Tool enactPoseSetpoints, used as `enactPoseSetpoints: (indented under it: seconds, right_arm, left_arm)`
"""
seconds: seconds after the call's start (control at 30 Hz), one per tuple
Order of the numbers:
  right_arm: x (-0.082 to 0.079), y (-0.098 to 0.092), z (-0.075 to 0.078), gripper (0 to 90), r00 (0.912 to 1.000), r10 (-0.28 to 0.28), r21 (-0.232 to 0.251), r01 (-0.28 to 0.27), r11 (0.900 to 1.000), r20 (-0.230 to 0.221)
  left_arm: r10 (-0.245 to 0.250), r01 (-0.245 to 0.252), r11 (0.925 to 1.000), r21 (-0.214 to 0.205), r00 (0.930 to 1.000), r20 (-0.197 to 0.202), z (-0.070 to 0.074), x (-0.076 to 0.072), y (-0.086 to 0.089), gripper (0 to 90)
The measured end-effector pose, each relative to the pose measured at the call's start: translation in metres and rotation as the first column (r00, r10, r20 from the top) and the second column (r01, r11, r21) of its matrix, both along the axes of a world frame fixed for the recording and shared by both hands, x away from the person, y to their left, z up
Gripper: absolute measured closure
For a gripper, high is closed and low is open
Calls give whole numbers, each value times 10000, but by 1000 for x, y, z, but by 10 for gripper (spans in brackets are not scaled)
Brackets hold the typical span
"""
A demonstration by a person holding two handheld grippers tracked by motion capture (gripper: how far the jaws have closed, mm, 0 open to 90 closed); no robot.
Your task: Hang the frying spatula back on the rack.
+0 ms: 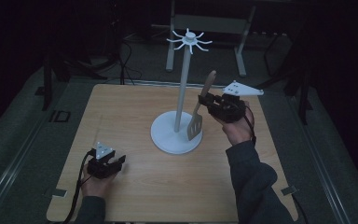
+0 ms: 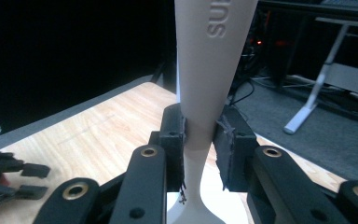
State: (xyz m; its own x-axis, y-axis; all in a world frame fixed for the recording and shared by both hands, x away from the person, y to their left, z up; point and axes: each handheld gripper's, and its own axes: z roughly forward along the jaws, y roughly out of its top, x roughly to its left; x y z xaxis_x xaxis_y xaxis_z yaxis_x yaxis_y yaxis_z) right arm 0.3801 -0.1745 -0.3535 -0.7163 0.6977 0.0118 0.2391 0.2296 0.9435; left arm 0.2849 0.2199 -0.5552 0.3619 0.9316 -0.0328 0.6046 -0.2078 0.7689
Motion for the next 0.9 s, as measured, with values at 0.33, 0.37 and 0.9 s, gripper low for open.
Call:
enactPoseSetpoints:
  seconds: [0.33, 0.37, 0.9]
  right_arm:
    - [3, 3, 14, 742, 9998, 180, -145, -180, 9997, 27]
    - [4, 3, 17, 741, 9997, 239, -146, -238, 9996, 26]
    - [13, 4, 33, 742, 9979, 565, -329, -576, 9978, -320]
  left_arm:
    - [31, -31, 10000, -29, 10000, 17, 0, 0, 0, 500]
    - [11, -11, 10000, -9, 10000, -5, 0, 0, 0, 500]
    - [-6, 6, 10000, -15, 10000, -34, 0, 0, 0, 498]
